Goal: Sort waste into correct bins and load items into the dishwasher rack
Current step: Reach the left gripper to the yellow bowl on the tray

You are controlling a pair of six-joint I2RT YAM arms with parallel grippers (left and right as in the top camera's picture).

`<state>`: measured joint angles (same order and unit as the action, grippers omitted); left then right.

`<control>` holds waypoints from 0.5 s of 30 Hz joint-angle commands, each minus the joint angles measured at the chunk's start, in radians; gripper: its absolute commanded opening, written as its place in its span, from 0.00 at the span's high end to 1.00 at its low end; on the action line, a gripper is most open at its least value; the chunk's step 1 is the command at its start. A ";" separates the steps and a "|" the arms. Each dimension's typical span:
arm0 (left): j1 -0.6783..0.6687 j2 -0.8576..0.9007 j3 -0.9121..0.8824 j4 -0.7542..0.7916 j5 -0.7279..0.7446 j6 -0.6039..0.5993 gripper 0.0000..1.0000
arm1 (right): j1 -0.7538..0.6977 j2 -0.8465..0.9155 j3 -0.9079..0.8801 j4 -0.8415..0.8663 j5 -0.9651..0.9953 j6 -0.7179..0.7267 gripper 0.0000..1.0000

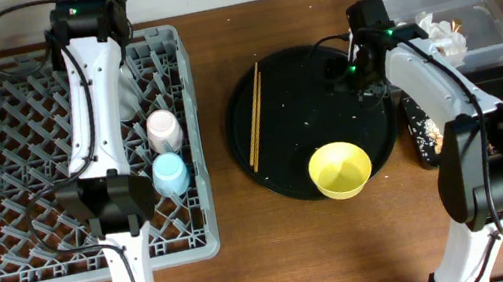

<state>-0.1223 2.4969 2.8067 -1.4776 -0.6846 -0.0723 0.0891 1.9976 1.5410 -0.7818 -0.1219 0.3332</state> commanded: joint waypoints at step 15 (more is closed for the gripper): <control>-0.348 -0.195 -0.137 -0.193 0.831 0.017 0.23 | -0.209 -0.214 0.007 -0.230 -0.052 -0.005 0.14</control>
<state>-0.3813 2.2913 2.7846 -1.6730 -0.0051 -0.0692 -0.0689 1.7893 1.5421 -0.9863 -0.1631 0.3325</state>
